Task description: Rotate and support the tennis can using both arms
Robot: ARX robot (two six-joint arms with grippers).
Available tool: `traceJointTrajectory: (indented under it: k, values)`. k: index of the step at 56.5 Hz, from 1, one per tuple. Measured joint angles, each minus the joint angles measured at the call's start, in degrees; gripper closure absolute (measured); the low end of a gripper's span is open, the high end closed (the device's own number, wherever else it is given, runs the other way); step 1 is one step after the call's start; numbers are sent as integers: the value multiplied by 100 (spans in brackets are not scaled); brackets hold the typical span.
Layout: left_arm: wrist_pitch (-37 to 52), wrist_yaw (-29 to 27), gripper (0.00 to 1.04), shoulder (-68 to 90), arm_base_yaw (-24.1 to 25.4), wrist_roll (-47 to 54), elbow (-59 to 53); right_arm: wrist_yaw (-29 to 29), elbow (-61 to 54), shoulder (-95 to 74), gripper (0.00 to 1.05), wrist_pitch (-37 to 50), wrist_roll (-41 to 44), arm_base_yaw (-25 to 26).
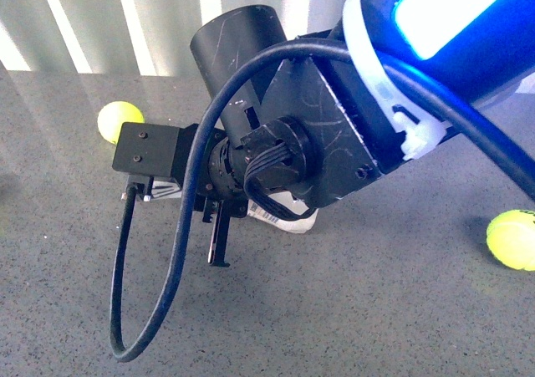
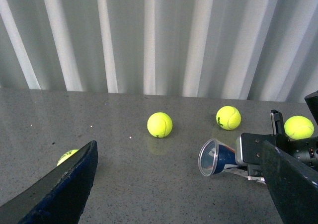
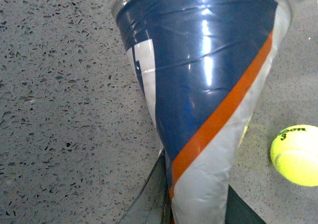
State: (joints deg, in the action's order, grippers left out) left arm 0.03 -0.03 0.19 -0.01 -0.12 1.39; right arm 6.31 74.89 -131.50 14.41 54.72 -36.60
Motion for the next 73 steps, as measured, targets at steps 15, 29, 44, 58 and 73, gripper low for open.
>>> traceJointTrajectory:
  k: [15,29,44,58,73]
  values:
    - [0,2,7,0,0,0,0,20,70,-11,99,-542,114,-76]
    - [0,2,7,0,0,0,0,-55,-24,7,99,-608,260,-70]
    - [0,2,7,0,0,0,0,-138,-118,24,79,-566,125,-44]
    - [0,0,7,0,0,0,0,7,-354,146,32,-964,-199,-15]
    - [0,2,7,0,0,0,0,-17,-734,444,7,-1108,-249,63]
